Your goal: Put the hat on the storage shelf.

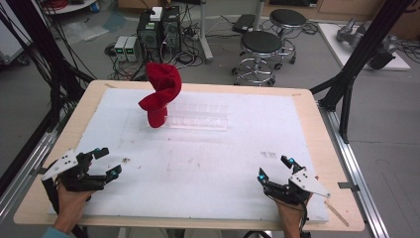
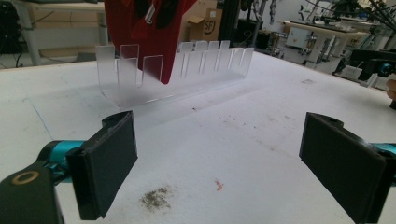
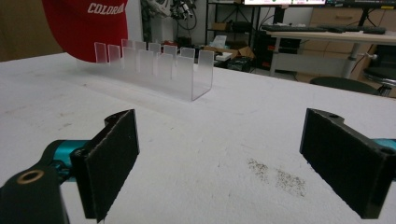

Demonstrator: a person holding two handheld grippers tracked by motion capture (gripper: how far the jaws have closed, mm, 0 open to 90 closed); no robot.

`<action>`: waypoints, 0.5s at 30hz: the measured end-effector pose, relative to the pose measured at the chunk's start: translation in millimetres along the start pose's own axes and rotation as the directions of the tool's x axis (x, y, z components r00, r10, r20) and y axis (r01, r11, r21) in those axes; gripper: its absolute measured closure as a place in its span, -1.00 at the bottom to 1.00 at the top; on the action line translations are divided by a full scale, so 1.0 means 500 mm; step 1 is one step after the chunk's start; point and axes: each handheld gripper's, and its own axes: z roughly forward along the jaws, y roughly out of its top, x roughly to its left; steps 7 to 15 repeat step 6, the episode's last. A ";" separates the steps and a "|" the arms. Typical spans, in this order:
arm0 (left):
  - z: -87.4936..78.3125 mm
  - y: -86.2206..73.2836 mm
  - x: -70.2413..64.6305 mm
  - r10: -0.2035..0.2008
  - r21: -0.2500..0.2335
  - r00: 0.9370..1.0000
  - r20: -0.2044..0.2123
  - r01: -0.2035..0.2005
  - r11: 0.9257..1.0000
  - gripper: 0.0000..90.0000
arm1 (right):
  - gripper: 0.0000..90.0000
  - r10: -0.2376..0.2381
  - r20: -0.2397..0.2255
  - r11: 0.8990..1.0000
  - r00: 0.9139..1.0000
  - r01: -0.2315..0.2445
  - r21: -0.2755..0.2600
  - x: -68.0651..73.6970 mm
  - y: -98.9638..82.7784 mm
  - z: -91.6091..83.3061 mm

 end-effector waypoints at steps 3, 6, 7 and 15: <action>-0.002 -0.017 -0.004 0.006 -0.015 1.000 -0.016 -0.006 1.000 -0.74 | -0.76 0.005 0.001 1.000 1.000 -0.005 -0.010 -0.001 -0.001 -0.001; -0.006 -0.019 -0.008 0.022 -0.040 0.999 -0.029 -0.023 0.999 -0.74 | -0.76 0.004 0.001 1.000 1.000 -0.004 -0.015 -0.002 -0.001 -0.002; -0.006 -0.019 -0.008 0.022 -0.040 0.999 -0.029 -0.023 0.999 -0.74 | -0.76 0.004 0.001 1.000 1.000 -0.004 -0.015 -0.002 -0.001 -0.002; -0.006 -0.019 -0.008 0.022 -0.040 0.999 -0.029 -0.023 0.999 -0.74 | -0.76 0.004 0.001 1.000 1.000 -0.004 -0.015 -0.002 -0.001 -0.002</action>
